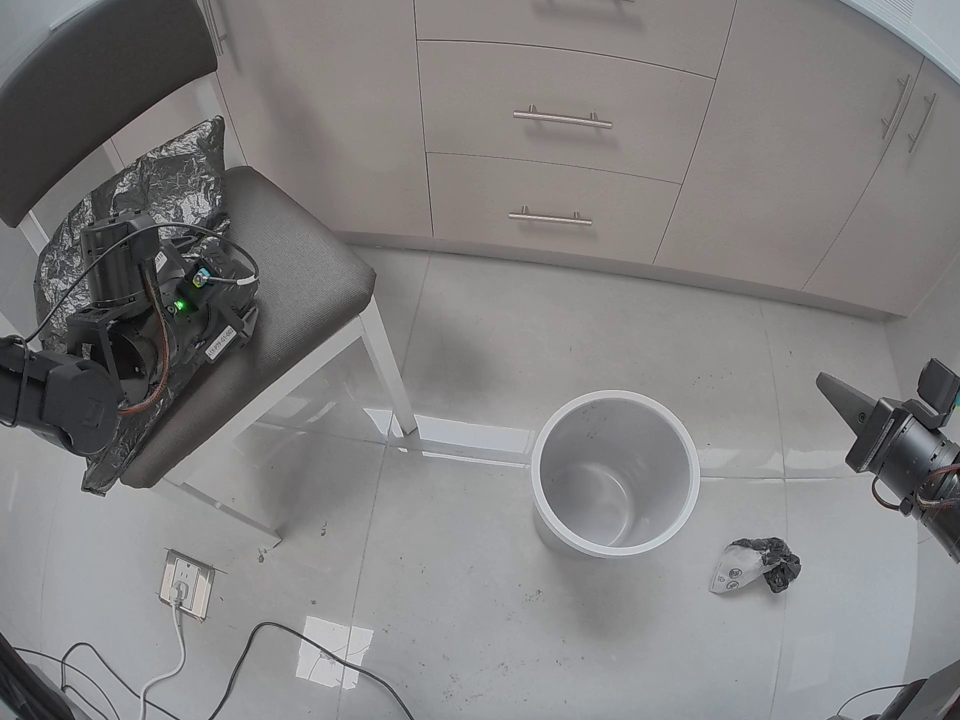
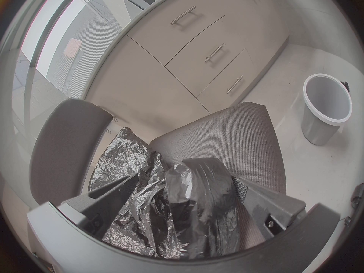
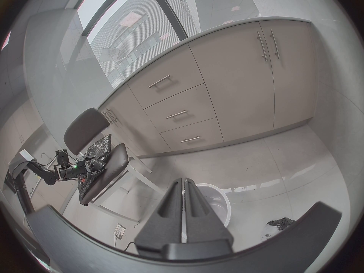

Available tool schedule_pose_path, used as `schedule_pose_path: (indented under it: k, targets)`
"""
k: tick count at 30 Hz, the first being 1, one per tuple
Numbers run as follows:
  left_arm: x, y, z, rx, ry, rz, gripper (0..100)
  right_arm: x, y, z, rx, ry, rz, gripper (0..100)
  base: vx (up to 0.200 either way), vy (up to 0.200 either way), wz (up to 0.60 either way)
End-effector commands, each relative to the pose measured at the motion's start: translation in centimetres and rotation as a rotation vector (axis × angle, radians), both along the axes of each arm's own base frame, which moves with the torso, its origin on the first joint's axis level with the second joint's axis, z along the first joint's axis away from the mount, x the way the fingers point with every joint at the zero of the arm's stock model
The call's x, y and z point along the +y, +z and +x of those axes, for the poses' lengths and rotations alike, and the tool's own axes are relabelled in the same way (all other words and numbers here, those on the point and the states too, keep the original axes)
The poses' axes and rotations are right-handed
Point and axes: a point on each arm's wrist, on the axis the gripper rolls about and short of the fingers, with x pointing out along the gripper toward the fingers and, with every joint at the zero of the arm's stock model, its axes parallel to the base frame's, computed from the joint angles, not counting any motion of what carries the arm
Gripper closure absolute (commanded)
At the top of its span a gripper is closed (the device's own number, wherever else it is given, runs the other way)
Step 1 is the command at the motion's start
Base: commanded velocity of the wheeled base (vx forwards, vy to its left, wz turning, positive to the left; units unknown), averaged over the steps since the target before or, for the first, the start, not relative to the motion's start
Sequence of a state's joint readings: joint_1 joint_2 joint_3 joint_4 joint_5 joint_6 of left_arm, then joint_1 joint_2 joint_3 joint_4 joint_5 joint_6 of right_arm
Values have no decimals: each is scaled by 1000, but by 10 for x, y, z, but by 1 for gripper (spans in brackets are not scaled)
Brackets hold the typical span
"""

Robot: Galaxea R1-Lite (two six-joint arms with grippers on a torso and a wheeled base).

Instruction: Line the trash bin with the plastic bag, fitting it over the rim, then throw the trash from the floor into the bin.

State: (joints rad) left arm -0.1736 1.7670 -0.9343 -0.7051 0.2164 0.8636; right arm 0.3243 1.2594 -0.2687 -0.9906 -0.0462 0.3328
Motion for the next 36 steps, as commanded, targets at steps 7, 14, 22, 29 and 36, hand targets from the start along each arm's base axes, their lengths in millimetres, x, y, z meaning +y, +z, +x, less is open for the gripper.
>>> schedule_pose_path:
  k: [7, 14, 22, 29, 36]
  targets:
    - [14, 4, 1, -9, 80, 51, 0, 0, 0, -1, -2, 1, 3, 100, 0, 0, 0]
    - [18, 5, 1, -25, 95, 56, 0, 0, 1, 0, -2, 1, 15, 100, 0, 0, 0]
    - [18, 6, 5, -55, 98, 49, 100, 0, 1, 0, -1, 3, 15, 100, 0, 0, 0]
    - [18, 4, 6, -49, 99, 50, 100, 0, 1, 0, -2, 3, 15, 100, 0, 0, 0]
    - [19, 8, 8, -67, 102, 16, 100, 0, 1, 0, -1, 4, 15, 100, 0, 0, 0]
